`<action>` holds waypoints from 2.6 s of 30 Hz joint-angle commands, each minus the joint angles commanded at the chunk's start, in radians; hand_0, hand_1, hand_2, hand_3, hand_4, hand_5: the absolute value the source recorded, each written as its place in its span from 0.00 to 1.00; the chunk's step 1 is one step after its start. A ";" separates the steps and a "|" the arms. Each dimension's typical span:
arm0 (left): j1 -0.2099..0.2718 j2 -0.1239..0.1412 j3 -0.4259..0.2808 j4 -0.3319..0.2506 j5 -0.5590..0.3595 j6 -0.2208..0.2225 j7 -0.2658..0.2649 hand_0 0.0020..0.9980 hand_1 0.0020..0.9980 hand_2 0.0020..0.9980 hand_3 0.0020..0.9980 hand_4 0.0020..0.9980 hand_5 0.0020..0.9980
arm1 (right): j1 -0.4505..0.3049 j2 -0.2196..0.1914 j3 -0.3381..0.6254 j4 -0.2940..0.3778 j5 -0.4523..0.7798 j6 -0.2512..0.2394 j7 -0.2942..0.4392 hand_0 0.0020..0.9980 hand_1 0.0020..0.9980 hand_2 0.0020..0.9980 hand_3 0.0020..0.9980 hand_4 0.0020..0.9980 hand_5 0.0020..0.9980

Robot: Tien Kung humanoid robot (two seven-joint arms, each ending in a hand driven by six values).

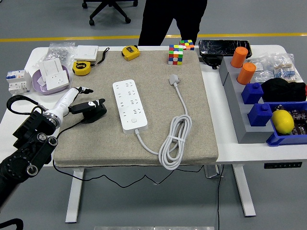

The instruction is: Pick up the plug,place it near the board,insert it into the board,press the button

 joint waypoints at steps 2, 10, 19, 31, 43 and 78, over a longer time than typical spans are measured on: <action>0.016 -0.005 -0.026 -0.035 -0.013 0.013 -0.004 1.00 1.00 0.92 0.85 1.00 0.73 | 0.000 0.000 0.000 0.000 -0.002 0.000 0.000 0.62 0.58 0.62 0.54 0.88 0.61; 0.156 -0.076 -0.184 -0.261 -0.235 0.138 -0.106 0.92 0.97 0.87 0.84 1.00 0.79 | -0.006 0.009 -0.004 0.000 -0.013 0.003 0.001 0.62 0.58 0.62 0.54 0.88 0.61; 0.369 -0.130 -0.316 -0.491 -0.488 0.185 -0.191 0.85 0.91 0.85 0.84 1.00 0.79 | -0.027 0.021 -0.010 0.000 -0.029 0.007 0.005 0.62 0.59 0.62 0.54 0.88 0.61; 0.474 -0.148 -0.382 -0.525 -0.835 0.136 -0.234 0.77 0.84 0.80 0.79 1.00 0.81 | -0.050 0.035 0.015 0.000 -0.065 0.008 0.012 0.62 0.58 0.62 0.54 0.88 0.61; 0.487 -0.154 -0.366 -0.511 -0.782 0.133 -0.219 0.76 0.83 0.80 0.79 1.00 0.83 | -0.037 0.053 0.002 0.000 -0.074 0.011 0.010 0.62 0.58 0.62 0.54 0.88 0.61; 0.499 -0.160 -0.372 -0.526 -0.733 0.123 -0.204 0.75 0.79 0.75 0.75 1.00 0.83 | 0.002 0.052 0.043 0.000 -0.141 0.018 -0.015 0.62 0.58 0.62 0.54 0.88 0.61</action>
